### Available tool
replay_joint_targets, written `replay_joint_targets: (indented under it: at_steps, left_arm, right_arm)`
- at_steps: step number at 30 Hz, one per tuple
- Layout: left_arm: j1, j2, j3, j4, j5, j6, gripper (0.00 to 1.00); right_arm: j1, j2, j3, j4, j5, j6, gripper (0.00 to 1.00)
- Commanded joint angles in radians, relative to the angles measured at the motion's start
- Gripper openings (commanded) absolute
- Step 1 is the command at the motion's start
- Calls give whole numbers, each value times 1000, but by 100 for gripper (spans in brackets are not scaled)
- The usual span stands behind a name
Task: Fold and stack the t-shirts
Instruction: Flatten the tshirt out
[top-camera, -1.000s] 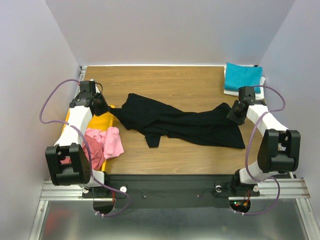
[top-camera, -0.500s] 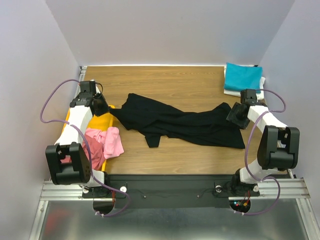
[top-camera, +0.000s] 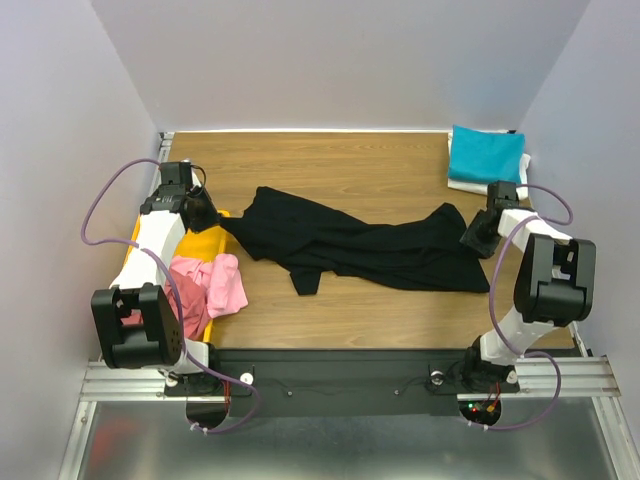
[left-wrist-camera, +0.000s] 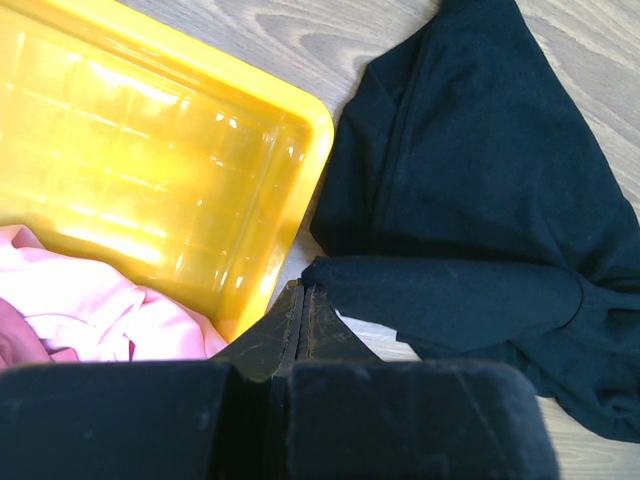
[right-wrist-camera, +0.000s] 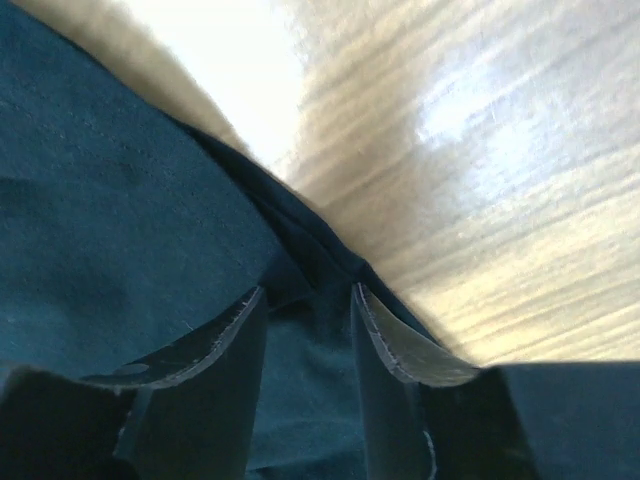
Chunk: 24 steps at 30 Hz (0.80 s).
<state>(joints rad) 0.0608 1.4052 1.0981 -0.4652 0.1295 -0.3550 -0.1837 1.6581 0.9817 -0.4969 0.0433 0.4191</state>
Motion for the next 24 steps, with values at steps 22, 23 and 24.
replay_joint_targets:
  at_steps: [22, 23, 24]
  left_arm:
    - [5, 6, 6, -7, 22, 17, 0]
    - [5, 8, 8, -7, 22, 17, 0]
    - [5, 8, 11, -10, 24, 17, 0]
  right_arm:
    - [-3, -55, 77, 34, -37, 10, 46]
    - [-3, -43, 87, 34, -36, 10, 45]
    - [-3, -32, 107, 32, -34, 10, 45]
